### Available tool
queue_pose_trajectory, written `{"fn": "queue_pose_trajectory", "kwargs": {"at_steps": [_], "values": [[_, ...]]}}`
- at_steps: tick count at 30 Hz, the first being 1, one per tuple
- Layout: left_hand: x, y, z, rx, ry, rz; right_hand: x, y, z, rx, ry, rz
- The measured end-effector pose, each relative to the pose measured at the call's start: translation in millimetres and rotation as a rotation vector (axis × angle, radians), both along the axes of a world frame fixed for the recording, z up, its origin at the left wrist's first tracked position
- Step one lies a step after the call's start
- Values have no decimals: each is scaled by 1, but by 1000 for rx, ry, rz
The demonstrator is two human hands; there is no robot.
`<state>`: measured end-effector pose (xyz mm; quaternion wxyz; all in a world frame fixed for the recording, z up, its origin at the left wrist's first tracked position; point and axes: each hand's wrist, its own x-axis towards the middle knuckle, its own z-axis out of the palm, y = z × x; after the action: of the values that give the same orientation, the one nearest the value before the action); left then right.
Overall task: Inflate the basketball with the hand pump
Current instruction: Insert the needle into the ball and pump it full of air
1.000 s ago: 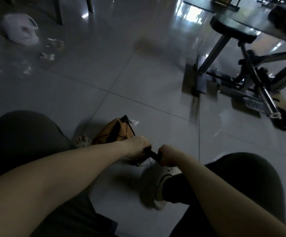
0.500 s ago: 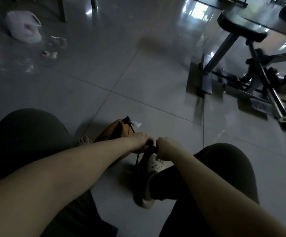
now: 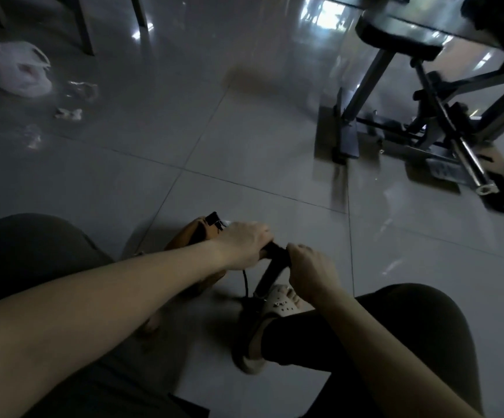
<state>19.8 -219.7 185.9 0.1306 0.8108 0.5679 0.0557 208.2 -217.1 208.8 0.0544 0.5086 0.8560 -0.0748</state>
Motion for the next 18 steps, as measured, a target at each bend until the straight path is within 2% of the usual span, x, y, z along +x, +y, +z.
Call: {"fn": "queue_pose_trajectory", "kwargs": {"at_steps": [4,6,8,11,18], "values": [[6,1,53,407,10,-39,14,-8,33,388,186,46],[14,-1,61,519,27,-76,21,-9,36,475,226,28],[25,-7,50,522,46,-104,22,-13,25,456,170,0],[39,-20,22,425,23,-58,20,-20,-3,371,93,-7],[36,-26,-48,267,189,5,6,-18,-64,204,-14,15]]}}
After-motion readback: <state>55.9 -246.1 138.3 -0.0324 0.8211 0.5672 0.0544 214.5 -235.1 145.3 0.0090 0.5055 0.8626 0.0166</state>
